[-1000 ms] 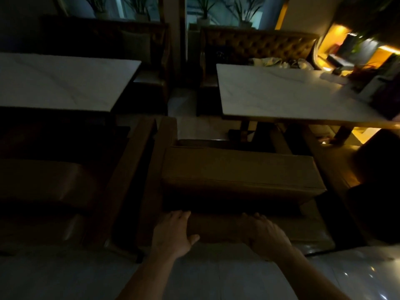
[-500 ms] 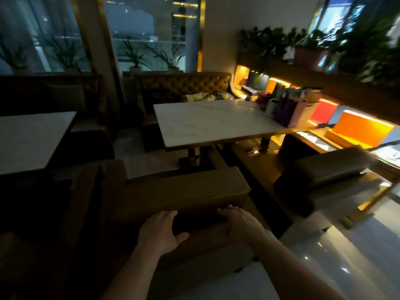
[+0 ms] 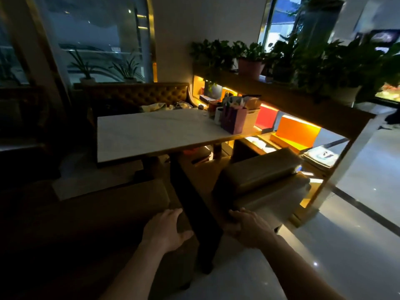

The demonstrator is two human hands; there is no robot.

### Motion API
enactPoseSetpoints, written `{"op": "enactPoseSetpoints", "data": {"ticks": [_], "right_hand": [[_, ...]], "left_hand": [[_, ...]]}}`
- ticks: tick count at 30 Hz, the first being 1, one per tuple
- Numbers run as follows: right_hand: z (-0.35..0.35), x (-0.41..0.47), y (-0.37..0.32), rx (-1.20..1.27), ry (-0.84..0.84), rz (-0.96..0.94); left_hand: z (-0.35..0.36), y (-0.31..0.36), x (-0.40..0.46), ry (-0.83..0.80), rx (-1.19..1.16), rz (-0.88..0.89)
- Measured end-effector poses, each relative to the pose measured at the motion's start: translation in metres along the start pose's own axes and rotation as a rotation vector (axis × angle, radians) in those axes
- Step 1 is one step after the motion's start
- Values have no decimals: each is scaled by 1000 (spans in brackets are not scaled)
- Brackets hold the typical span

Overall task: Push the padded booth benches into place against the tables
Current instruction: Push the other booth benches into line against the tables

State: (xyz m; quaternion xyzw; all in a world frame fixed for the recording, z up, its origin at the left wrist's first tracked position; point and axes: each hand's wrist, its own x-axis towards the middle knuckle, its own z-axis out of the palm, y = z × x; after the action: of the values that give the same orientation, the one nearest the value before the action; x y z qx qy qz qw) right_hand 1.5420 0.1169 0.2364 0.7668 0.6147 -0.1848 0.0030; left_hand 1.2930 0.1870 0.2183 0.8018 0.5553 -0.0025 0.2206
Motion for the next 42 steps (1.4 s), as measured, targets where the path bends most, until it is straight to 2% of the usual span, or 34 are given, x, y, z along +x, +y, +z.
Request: {"op": "enactPoseSetpoints", "data": {"ticks": [4, 9, 19, 25, 30, 35, 42], "right_hand": [[-18, 9, 83, -29, 39, 21], [-24, 43, 152, -3, 28, 16], [-33, 168, 275, -15, -69, 109], [-38, 238, 338, -42, -118, 112], [-19, 293, 384, -58, -139, 53], [-5, 351, 430, -106, -120, -36], [12, 413, 482, -151, -104, -269]], "left_hand": [[23, 78, 29, -17, -11, 37], [54, 142, 84, -43, 3, 70], [125, 236, 258, -114, -99, 118], [175, 276, 319, -124, -110, 124], [209, 305, 357, -135, -109, 80], [243, 324, 378, -26, -86, -21], [285, 346, 387, 82, 37, -267]]}}
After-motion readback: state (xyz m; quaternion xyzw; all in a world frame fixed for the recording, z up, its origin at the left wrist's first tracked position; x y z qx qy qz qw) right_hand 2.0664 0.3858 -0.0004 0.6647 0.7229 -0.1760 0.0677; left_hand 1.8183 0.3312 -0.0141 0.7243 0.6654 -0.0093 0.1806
